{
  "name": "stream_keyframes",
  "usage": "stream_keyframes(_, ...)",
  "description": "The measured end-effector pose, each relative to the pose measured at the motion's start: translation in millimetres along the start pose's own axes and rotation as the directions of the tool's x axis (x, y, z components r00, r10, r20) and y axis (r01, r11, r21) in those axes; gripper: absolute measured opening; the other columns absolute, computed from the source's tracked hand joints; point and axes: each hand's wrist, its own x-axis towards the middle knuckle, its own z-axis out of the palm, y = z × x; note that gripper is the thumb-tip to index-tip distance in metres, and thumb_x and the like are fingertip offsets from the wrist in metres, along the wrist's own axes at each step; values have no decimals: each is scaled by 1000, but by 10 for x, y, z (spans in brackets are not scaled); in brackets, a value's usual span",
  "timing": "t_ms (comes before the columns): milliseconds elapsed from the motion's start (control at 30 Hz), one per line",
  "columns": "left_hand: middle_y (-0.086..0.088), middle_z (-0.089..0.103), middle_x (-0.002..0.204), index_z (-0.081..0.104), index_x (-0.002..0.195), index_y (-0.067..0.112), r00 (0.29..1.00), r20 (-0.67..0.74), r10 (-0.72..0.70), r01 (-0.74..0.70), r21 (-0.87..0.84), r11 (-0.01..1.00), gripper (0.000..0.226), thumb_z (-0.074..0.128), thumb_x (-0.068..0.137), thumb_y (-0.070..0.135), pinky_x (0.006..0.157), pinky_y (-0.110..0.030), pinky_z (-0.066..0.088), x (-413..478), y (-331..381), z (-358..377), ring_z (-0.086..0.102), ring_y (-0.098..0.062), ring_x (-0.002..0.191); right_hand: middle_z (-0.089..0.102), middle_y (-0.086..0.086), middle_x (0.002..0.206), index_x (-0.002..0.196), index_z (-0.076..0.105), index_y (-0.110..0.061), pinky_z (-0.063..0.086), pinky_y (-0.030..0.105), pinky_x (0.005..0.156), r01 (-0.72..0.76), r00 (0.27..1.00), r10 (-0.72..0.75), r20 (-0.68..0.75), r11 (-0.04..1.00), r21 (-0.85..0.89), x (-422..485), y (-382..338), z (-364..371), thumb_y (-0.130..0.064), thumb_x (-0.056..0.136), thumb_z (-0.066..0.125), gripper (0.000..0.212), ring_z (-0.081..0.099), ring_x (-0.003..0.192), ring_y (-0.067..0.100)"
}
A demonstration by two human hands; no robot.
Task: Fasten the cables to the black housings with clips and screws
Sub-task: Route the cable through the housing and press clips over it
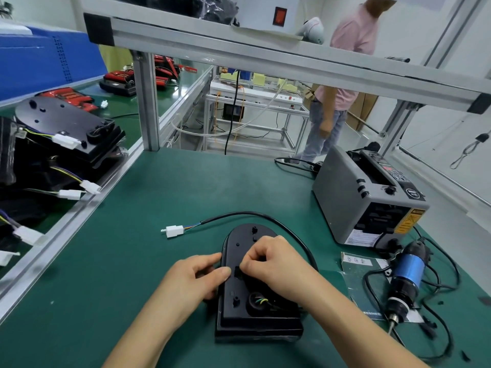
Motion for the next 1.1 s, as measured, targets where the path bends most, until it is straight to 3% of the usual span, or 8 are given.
stream_keyframes(200,-1,69,86,65,117,21,1000,-11,-5,5,-4,1000,37,73,81,19,57,-13,48,5,7,14,60,1,56,61,-7,78,59,58,-29,37,23,75,14,998,-16,-59,999,-38,-15,12,35,-29,85,58,26,47,102,12)
stream_keyframes(1100,-14,69,94,65,115,26,1000,22,1,-2,58,998,34,72,82,21,63,-19,52,-13,35,2,60,-6,58,59,-8,85,65,59,-33,37,24,80,-2,996,-8,-89,994,-110,-30,-21,62,-31,86,59,21,39,102,8)
